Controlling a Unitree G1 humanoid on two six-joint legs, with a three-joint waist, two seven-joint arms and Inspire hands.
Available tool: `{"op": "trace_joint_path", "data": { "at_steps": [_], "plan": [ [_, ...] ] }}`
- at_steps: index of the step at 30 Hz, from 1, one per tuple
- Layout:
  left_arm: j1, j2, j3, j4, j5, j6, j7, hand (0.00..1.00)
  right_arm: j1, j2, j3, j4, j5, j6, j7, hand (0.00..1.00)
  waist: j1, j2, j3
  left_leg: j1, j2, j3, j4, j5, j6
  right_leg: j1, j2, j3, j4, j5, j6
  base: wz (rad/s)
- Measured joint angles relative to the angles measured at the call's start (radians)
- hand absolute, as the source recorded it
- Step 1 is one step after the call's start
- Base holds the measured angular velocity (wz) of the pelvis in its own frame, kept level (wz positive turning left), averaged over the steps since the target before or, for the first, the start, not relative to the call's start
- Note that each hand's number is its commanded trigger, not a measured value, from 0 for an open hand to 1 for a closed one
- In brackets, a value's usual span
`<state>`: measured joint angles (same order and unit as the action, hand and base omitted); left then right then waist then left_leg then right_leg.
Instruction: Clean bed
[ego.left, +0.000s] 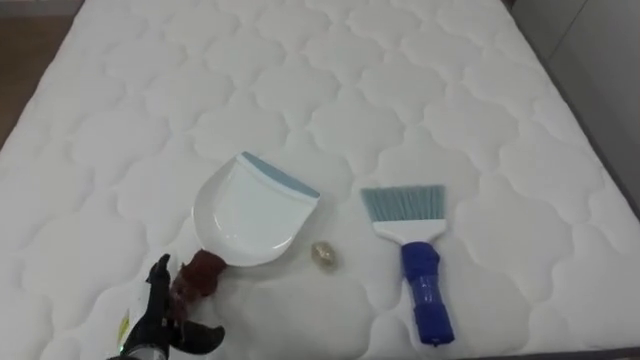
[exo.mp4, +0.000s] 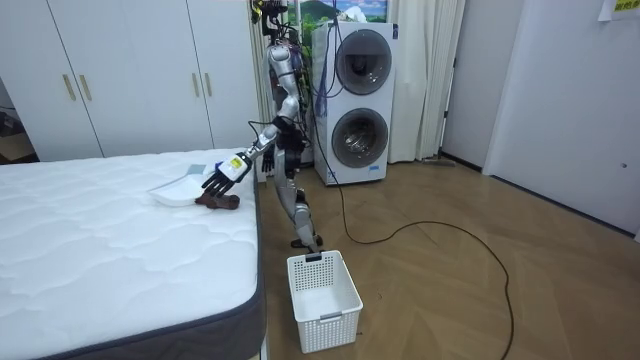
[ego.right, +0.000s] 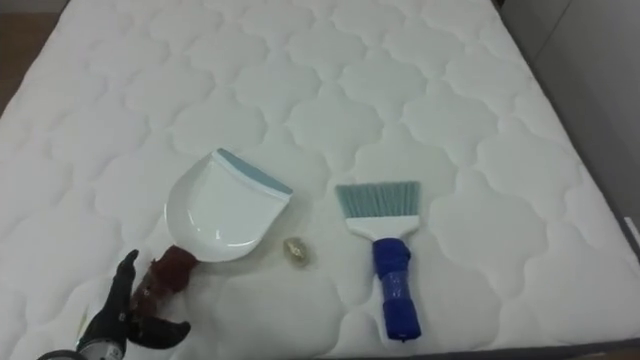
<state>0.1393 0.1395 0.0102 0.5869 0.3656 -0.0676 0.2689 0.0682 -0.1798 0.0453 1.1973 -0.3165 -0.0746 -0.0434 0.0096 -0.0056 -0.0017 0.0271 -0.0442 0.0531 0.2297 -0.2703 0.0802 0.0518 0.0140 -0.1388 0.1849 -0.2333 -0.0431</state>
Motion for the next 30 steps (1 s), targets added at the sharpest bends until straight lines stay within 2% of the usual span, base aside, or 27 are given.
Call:
{"op": "trace_joint_path", "data": {
  "at_steps": [8,10,13,14,15,16,17,18,19,20,21,22,23,24,25,26,27,28,30],
  "plan": [
    [-0.037,0.016,-0.034,-0.009,0.004,-0.008,0.011,0.0,-0.008,-0.003,0.001,0.003,0.019,-0.016,-0.008,0.0,-0.009,-0.003,0.002,0.019,0.001,-0.01,-0.022,0.005,-0.004,0.004,0.002,-0.002,-0.001,0.0,0.0,-0.02],
    [-0.047,0.017,-0.035,-0.009,0.042,-0.008,0.019,0.0,-0.008,-0.008,0.002,0.004,0.034,-0.02,-0.013,0.0,-0.029,-0.007,0.004,0.014,0.001,-0.01,-0.033,0.01,-0.007,0.0,0.002,0.0,0.001,0.0,0.0,0.09],
    [-0.057,0.027,-0.055,-0.008,0.043,-0.007,0.035,0.0,0.001,-0.014,0.002,0.004,0.038,-0.018,-0.027,0.0,-0.032,-0.01,0.006,0.019,0.002,-0.014,-0.036,0.013,-0.008,-0.006,0.004,0.0,0.006,0.0,0.0,-0.02],
    [-0.059,0.033,-0.062,-0.008,0.047,-0.007,0.036,0.0,0.004,-0.016,0.005,0.005,0.038,-0.016,-0.032,0.0,-0.031,-0.01,0.0052,0.02,0.004,-0.025,-0.035,0.013,-0.008,-0.017,0.005,-0.003,0.018,0.0,0.0,-0.23],
    [-0.064,0.038,-0.062,-0.006,0.061,-0.006,0.038,0.0,0.0,-0.015,0.014,0.004,0.038,-0.014,-0.036,0.0,-0.031,-0.008,0.006,0.02,0.007,-0.056,-0.03,0.013,-0.008,-0.032,0.005,-0.019,0.047,0.0,0.0,-0.29],
    [-0.072,0.041,-0.062,0.008,0.061,-0.007,0.046,0.0,-0.006,-0.013,0.024,0.007,0.039,-0.014,-0.042,0.0,-0.029,-0.012,0.0099,0.001,0.004,-0.053,0.002,0.015,-0.013,-0.032,-0.004,-0.029,0.07,0.005,-0.007,-0.08],
    [-0.082,0.043,-0.063,0.022,0.06,-0.007,0.049,0.0,-0.008,-0.009,0.03,0.008,0.041,-0.014,-0.045,0.0,-0.04,-0.027,0.0169,-0.033,-0.007,-0.03,0.048,0.015,-0.026,-0.023,-0.019,-0.008,0.063,0.005,-0.008,0.32],
    [-0.108,0.042,-0.075,0.051,0.061,-0.008,0.05,0.0,-0.005,-0.011,0.041,0.013,0.043,-0.014,-0.049,0.0,-0.058,-0.043,0.0111,-0.096,-0.02,0.024,0.051,0.028,-0.045,-0.014,-0.036,0.058,0.034,0.006,-0.008,0.63],
    [-0.133,0.042,-0.092,0.065,0.061,-0.009,0.05,0.0,-0.005,-0.016,0.041,0.016,0.04,-0.012,-0.051,0.0,-0.06,-0.038,0.0122,-0.132,-0.021,0.032,-0.001,0.046,-0.045,-0.02,-0.038,0.073,0.033,0.005,-0.007,0.79],
    [-0.166,0.044,-0.117,0.082,0.062,-0.012,0.05,0.0,-0.009,-0.015,0.039,0.042,0.031,-0.006,-0.048,0.0,-0.05,-0.045,0.0061,-0.174,-0.018,0.082,-0.038,0.134,-0.001,-0.047,-0.052,0.084,0.054,-0.009,0.012,0.32],
    [-0.171,0.049,-0.137,0.089,0.059,-0.013,0.054,0.0,-0.01,-0.015,0.039,0.059,0.031,-0.001,-0.045,0.0,-0.024,-0.041,0.008,-0.17,-0.009,0.086,-0.039,0.144,0.003,-0.084,-0.05,0.059,0.081,-0.015,0.043,-0.24],
    [-0.178,0.06,-0.152,0.126,0.059,-0.015,0.058,0.0,-0.02,-0.014,0.041,0.066,0.036,-0.003,-0.045,0.0,0.008,-0.032,0.0103,-0.161,0.004,0.043,-0.038,0.144,0.003,-0.115,-0.041,0.029,0.066,-0.015,0.043,-0.69],
    [-0.183,0.062,-0.152,0.157,0.059,-0.014,0.058,0.0,-0.029,-0.015,0.043,0.065,0.038,-0.004,-0.048,0.0,0.017,-0.018,0.0138,-0.158,0.014,0.0,-0.038,0.143,0.002,-0.142,-0.032,0.023,0.05,-0.011,0.035,-0.82],
    [-0.186,0.067,-0.15,0.204,0.059,-0.005,0.056,0.0,-0.049,-0.019,0.056,0.064,0.04,-0.005,-0.061,0.0,0.017,-0.006,0.0146,-0.15,0.022,-0.051,-0.038,0.143,-0.006,-0.192,-0.024,0.011,-0.015,0.043,0.014,-0.52],
    [-0.185,0.069,-0.15,0.231,0.059,-0.002,0.054,0.0,-0.056,-0.022,0.074,0.062,0.04,0.0,-0.076,0.0,0.004,-0.003,0.0171,-0.136,0.013,-0.058,-0.041,0.133,-0.025,-0.219,-0.044,-0.021,-0.045,0.185,0.01,-0.18],
    [-0.184,0.059,-0.15,0.244,0.059,-0.001,0.052,0.0,-0.059,-0.026,0.079,0.062,0.039,0.003,-0.079,0.0,-0.016,0.01,0.0119,-0.129,0.017,-0.057,-0.045,0.126,-0.031,-0.214,-0.047,-0.044,-0.023,0.18,0.008,0.3],
    [-0.19,0.053,-0.149,0.242,0.069,-0.003,0.053,0.0,-0.058,-0.025,0.081,0.073,0.035,0.015,-0.079,0.0,-0.033,0.012,0.0094,-0.117,0.019,-0.033,-0.053,0.126,-0.031,-0.208,-0.049,-0.055,-0.011,0.169,0.006,0.27],
    [-0.202,0.054,-0.141,0.232,0.077,-0.011,0.055,0.0,-0.065,-0.02,0.086,0.082,0.036,0.025,-0.072,0.0,-0.031,0.009,0.0113,-0.115,0.025,-0.008,-0.055,0.126,-0.031,-0.212,-0.045,-0.051,-0.005,0.166,0.004,0.12],
    [-0.224,0.054,-0.127,0.232,0.076,-0.012,0.058,0.0,-0.078,-0.019,0.089,0.086,0.042,0.027,-0.057,0.0,-0.034,0.005,0.0139,-0.117,0.027,-0.001,-0.058,0.126,-0.032,-0.217,-0.044,-0.051,0.003,0.161,0.001,0.01]
  ]
}}
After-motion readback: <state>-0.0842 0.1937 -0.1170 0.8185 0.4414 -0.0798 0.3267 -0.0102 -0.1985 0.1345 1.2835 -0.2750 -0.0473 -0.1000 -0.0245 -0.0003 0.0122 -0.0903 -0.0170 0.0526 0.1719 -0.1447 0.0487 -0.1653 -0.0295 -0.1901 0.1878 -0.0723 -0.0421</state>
